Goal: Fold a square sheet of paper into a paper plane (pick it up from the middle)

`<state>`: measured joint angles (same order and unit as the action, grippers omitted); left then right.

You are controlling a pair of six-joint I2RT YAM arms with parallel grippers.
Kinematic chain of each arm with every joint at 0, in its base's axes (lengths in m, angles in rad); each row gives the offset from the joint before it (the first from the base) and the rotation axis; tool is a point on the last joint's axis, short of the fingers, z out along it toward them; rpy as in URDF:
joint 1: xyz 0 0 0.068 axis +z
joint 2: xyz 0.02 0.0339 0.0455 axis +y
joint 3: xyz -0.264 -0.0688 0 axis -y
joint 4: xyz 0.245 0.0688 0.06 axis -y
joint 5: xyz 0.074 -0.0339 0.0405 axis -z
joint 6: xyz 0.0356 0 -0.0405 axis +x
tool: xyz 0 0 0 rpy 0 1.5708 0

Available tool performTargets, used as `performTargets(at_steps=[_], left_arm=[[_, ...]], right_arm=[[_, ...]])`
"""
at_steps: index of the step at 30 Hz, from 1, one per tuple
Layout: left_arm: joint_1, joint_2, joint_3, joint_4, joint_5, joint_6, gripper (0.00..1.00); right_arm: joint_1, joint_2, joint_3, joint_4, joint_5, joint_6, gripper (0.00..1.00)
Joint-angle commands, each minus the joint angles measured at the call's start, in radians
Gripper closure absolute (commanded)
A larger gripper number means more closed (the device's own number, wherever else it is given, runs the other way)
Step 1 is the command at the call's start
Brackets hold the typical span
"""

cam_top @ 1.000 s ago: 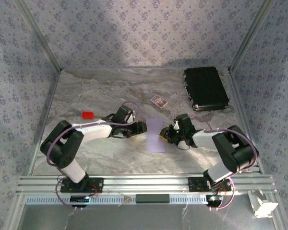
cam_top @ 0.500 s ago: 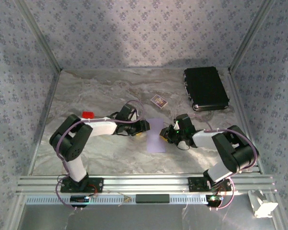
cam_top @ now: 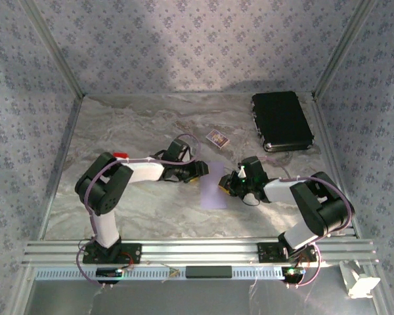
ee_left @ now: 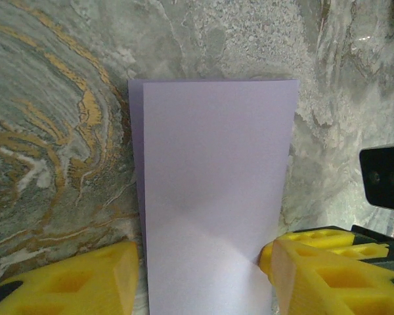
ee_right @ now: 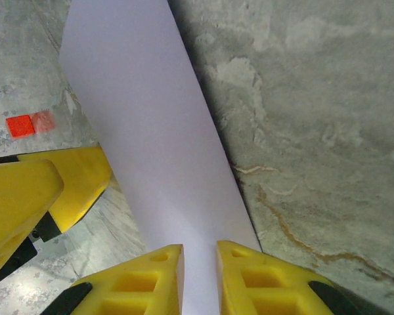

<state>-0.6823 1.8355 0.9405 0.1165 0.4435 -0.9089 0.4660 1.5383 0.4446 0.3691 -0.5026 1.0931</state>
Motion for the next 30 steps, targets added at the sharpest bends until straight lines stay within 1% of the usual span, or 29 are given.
performTargets(at_steps=[1,9,17,30], left_arm=[[-0.002,0.022,0.014,0.046,0.034,-0.018,0.45],[-0.002,0.026,0.006,0.075,0.055,-0.033,0.45],[-0.003,0.013,-0.005,0.073,0.044,-0.033,0.48],[-0.002,0.021,0.025,-0.021,0.002,0.019,0.54]], right_arm=[[-0.003,0.007,-0.023,-0.029,0.003,0.016,0.79],[-0.006,0.009,-0.026,-0.027,0.003,0.016,0.79],[-0.007,0.011,-0.026,-0.024,0.002,0.015,0.79],[-0.007,0.012,-0.028,-0.012,-0.003,0.017,0.79]])
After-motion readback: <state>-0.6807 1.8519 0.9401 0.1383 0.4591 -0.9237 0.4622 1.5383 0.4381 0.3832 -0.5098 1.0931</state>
